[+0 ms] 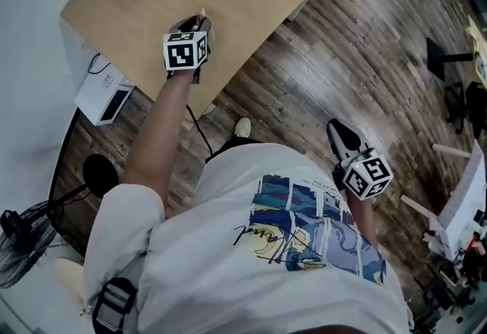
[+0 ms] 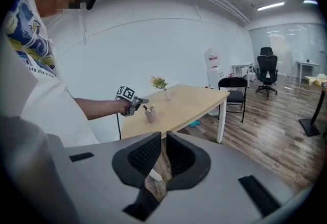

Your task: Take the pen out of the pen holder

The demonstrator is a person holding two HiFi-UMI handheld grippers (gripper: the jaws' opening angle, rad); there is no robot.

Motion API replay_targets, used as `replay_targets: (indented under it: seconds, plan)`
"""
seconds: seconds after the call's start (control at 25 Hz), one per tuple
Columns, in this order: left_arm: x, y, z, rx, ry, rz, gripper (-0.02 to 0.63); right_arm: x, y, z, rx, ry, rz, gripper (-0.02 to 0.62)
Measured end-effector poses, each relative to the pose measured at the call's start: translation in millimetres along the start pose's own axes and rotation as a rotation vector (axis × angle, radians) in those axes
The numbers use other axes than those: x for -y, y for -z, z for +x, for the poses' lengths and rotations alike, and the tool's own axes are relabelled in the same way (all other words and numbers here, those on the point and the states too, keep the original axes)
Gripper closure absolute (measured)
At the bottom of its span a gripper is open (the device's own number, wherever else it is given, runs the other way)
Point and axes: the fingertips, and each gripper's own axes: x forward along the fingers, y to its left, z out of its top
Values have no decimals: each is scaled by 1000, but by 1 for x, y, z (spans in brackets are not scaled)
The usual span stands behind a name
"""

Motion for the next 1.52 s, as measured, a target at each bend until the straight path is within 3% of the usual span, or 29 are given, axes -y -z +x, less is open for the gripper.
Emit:
replay_targets:
  seconds: [0.48,0.72,1.08,1.52]
  plan:
    - [-22,10,62,-110,-108,16,488,16,3,5,-6,80,84,568]
    - [-25,12,69,-126,-128,32,533,22,5,3,2,99,106,567]
    - [-23,11,63,-104,-129,46,548,24,12,-6,4,108,114,566]
    - [-10,-11,28,3,-143,74,552,21,22,-25,18,87,106,566]
